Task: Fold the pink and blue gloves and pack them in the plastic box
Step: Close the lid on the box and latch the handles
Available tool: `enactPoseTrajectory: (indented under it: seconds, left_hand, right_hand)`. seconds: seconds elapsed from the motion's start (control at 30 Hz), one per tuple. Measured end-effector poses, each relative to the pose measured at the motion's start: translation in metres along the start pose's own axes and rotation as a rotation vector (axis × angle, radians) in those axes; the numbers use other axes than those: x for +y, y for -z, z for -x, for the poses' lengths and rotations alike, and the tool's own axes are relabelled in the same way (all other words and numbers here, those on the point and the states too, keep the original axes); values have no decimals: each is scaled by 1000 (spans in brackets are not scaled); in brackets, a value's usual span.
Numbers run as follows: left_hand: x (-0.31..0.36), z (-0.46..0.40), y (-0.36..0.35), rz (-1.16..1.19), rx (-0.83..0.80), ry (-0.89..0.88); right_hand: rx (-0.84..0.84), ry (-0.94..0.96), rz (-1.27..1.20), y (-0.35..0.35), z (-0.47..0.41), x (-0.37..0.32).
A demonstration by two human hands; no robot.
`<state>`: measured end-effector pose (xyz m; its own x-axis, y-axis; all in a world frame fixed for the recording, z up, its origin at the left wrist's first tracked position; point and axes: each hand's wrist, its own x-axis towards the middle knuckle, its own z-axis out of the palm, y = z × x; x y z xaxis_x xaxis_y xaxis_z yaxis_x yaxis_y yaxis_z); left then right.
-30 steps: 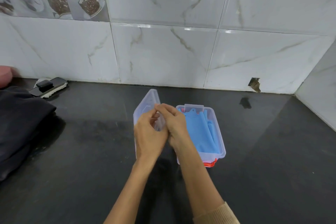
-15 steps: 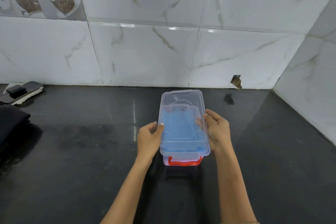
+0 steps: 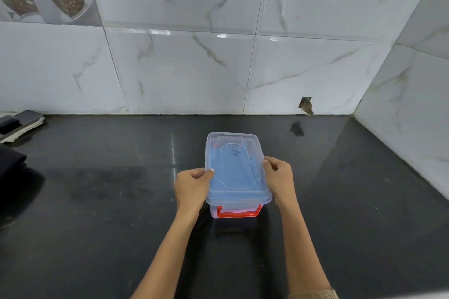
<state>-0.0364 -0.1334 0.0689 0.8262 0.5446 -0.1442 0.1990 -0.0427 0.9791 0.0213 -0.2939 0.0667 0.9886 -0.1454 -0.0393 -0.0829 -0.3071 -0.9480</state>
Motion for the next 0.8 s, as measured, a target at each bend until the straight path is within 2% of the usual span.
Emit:
enactPoseTrajectory:
  seconds: [0.3,0.57,0.8]
  left_hand:
    - [4,-3,14,-50,-117,144]
    - [6,-6,24,139,-199,340]
    - [6,-10,24,173,-200,405]
  right_hand:
    - [-57,72,151,4,-1,2]
    - [-113,109,288,3,-2,6]
    - [-112,120,241,3,-2,12]
